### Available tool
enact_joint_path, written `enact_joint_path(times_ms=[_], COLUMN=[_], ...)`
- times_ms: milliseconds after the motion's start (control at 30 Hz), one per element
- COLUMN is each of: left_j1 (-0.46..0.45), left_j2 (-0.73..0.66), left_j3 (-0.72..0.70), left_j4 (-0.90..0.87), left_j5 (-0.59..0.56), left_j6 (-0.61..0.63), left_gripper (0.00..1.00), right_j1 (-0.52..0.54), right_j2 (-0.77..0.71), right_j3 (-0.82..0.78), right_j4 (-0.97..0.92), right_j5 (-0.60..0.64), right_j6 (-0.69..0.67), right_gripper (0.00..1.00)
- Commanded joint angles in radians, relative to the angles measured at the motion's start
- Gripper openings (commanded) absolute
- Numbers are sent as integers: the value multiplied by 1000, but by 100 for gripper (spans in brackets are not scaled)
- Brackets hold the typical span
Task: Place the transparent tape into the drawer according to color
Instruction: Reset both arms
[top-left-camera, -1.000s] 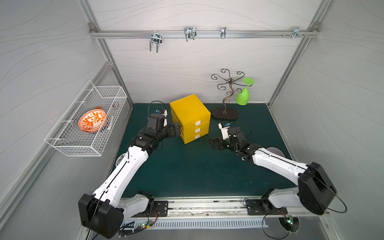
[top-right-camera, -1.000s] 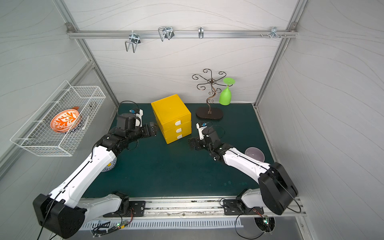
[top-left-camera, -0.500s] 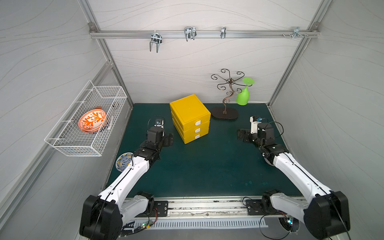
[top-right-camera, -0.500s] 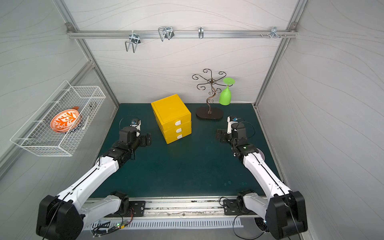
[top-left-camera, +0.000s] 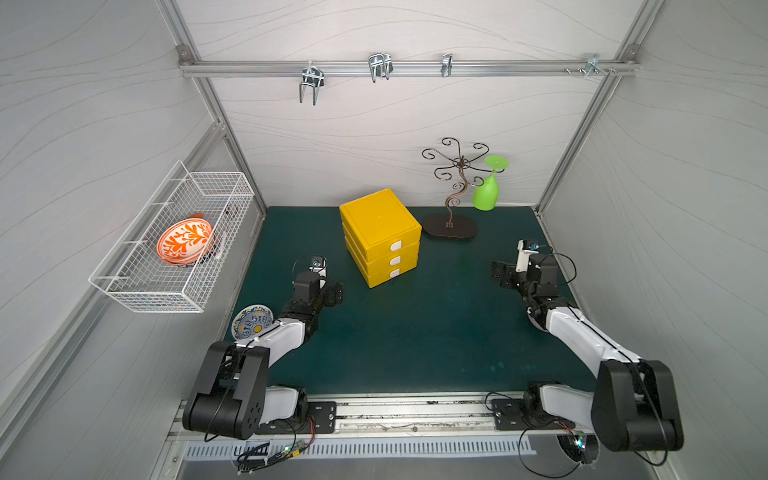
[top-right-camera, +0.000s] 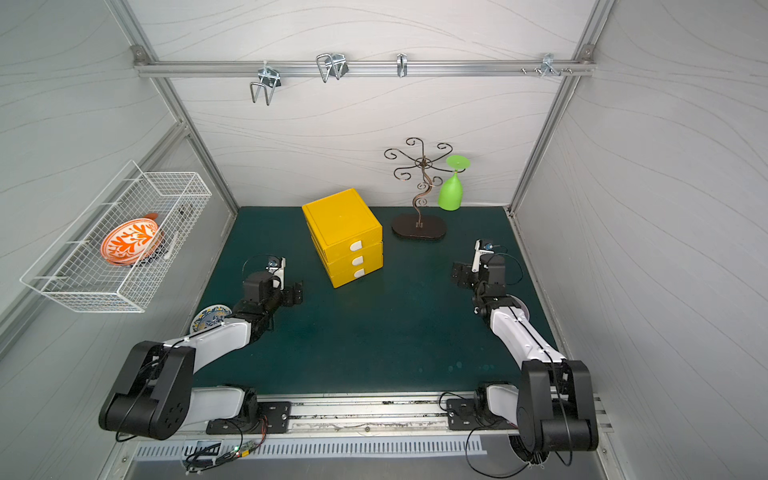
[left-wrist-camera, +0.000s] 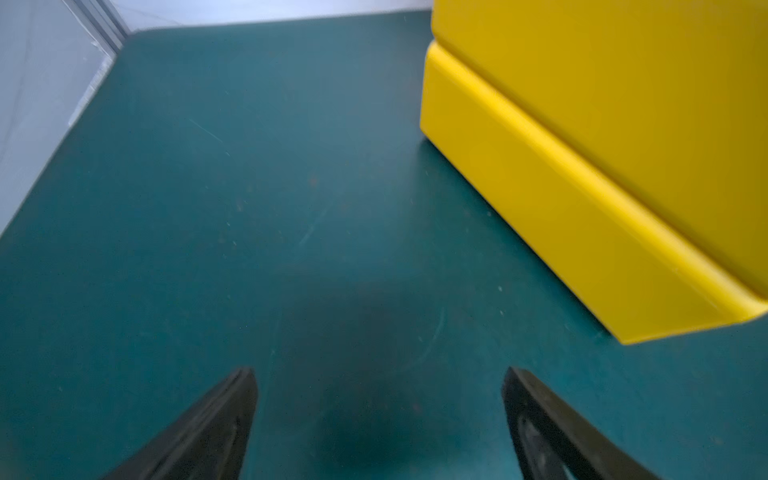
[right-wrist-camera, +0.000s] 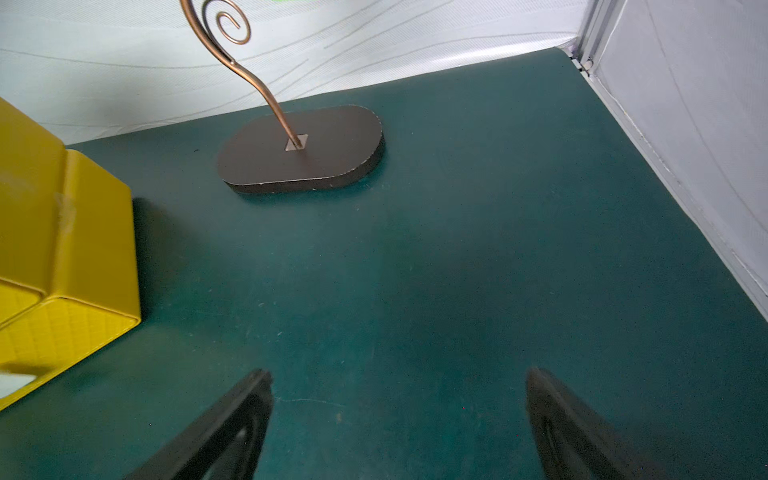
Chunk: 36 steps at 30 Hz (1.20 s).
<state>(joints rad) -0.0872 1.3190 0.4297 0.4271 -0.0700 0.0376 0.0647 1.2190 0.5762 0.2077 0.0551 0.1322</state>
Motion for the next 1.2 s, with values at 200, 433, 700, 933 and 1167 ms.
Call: enact_joint_path(times_ms=[200,433,700,933,1167], left_j1=[85,97,114,115,115], left_j2=[83,140,198,228,232], left_j3=[6,-6,-39,-29,-8], left_j4=[247,322,433,441,408], left_j5=[111,130,138,83,24], left_j6=[6,4,-14,-35,-55], left_gripper=[95,92,91,94,97], right_j1=[-11,2,61,67,85], right_j2=[67,116,166,241,346], right_j3=[-85,-122,-228,-239,-168], right_j4=[294,401,584,679,647], right_j5=[14,11,23,19,109], right_j6=[-69,-99,-156,-175,-161], right_gripper=[99,99,99,99,99])
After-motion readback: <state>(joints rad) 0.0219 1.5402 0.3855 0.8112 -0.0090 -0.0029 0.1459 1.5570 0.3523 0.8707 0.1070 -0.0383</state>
